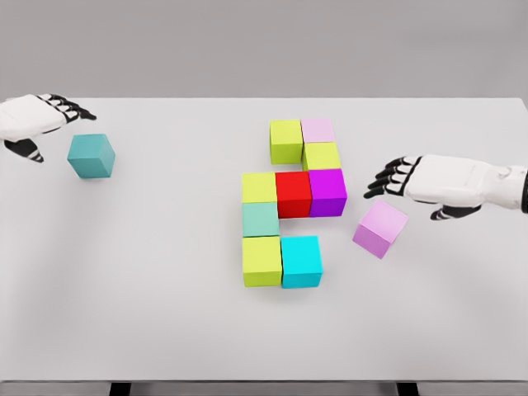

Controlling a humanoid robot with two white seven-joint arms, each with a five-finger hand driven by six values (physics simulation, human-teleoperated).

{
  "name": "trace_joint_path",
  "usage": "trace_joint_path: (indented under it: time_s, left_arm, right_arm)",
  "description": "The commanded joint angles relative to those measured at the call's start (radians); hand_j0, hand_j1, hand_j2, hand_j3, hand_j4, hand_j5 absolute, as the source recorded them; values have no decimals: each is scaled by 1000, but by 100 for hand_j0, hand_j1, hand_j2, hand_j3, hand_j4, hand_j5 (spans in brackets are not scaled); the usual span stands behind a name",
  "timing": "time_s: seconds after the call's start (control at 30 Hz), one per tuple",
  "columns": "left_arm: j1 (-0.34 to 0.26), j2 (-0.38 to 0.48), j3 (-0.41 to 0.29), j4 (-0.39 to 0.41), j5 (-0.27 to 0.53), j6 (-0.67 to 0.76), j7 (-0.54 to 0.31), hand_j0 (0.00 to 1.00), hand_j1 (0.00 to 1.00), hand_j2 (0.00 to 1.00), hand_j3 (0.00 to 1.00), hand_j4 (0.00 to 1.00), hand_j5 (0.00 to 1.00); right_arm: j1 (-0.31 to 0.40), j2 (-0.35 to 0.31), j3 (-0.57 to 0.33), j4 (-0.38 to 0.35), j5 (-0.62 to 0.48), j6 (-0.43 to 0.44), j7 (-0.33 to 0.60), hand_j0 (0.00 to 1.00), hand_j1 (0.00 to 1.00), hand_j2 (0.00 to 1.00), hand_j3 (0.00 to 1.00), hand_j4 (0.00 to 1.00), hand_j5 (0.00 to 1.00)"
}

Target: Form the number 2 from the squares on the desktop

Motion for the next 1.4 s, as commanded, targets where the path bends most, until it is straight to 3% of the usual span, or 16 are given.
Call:
trace_joint_path:
  time_s: [0.0,0.23,0.77,1.37]
  left_arm:
    - [0,-7,2,1,3,0,0,100,100,100,100,100,100]
    - [-3,-44,2,1,6,0,0,100,100,100,100,100,100]
    - [8,-44,-3,-8,-2,0,-15,100,100,100,100,100,100]
    - [15,-47,-26,-14,-2,0,-17,100,100,100,100,100,100]
  right_arm:
    - [0,4,24,-1,-3,3,1,98,98,98,98,98,98]
    - [0,6,27,-22,18,3,3,90,90,90,90,90,90]
    - [5,36,35,-33,52,3,4,90,90,90,90,90,90]
    - [9,101,76,7,138,3,4,90,90,90,90,90,90]
